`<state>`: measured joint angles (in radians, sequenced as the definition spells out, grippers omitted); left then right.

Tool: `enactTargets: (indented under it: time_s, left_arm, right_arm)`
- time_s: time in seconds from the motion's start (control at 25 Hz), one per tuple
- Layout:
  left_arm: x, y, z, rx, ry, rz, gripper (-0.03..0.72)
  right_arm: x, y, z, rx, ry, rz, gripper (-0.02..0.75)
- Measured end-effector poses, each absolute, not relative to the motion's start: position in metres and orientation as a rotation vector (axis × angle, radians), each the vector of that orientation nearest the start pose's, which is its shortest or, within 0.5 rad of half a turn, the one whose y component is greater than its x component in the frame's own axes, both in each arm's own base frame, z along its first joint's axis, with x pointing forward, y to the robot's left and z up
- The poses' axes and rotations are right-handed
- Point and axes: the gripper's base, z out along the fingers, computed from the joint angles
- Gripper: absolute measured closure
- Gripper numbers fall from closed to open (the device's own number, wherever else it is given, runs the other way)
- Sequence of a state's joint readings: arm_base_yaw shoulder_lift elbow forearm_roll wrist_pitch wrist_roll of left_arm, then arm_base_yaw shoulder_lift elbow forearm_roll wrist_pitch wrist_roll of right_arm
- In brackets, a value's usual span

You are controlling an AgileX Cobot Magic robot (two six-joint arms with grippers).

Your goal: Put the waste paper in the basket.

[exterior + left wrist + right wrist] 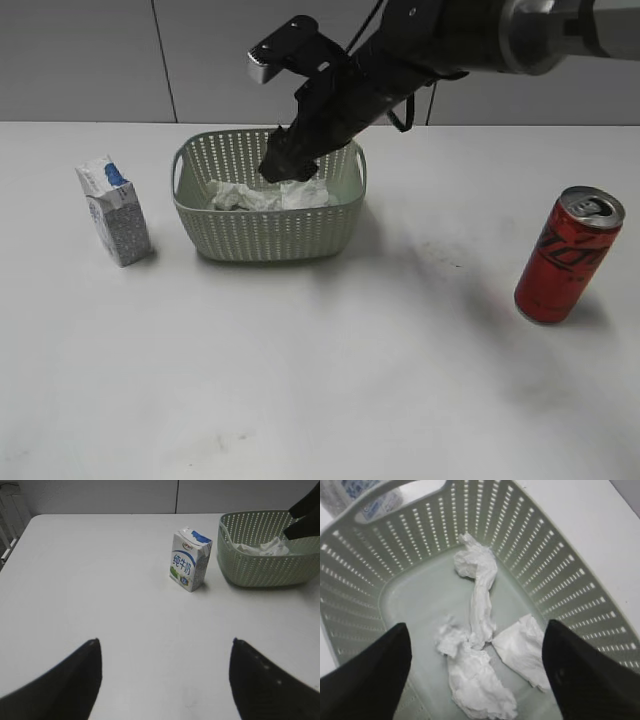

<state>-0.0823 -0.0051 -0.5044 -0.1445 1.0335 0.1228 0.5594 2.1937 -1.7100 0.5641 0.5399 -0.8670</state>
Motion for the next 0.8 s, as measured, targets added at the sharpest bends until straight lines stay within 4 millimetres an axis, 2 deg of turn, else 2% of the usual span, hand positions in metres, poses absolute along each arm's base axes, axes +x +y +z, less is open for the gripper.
enactTargets:
  time_s: [0.08, 0.2, 0.32, 0.44, 0.56, 0.68, 0.8]
  left_arm:
    - [-0.006, -0.011, 0.281, 0.210, 1.991, -0.146, 0.100]
    - [-0.006, -0.011, 0.281, 0.210, 1.991, -0.146, 0.100]
    - [-0.006, -0.011, 0.281, 0.210, 1.991, -0.146, 0.100]
    - [-0.006, -0.011, 0.281, 0.210, 1.991, -0.146, 0.100]
    - [-0.006, -0.011, 0.281, 0.210, 1.991, -0.146, 0.100]
    - [-0.006, -0.011, 0.281, 0.210, 1.991, -0.146, 0.100]
    - [-0.006, -0.011, 0.281, 0.210, 1.991, -0.146, 0.100]
  right_arm:
    - [0.404, 0.279, 0.194, -1.182, 2.136, 0.390, 0.106]
    - [0.402, 0.268, 0.221, -1.129, 2.153, 0.314, 0.104]
    - [0.403, 0.245, 0.245, -1.012, 2.222, 0.243, 0.105]
    - [0.412, 0.203, 0.255, -0.841, 2.373, 0.201, 0.113]
    - [0.424, 0.148, 0.253, -0.632, 2.554, 0.169, 0.127]
    - [0.426, 0.098, 0.247, -0.441, 2.738, 0.114, 0.147]
    - [0.422, 0.057, 0.243, -0.321, 2.887, 0.036, 0.155]
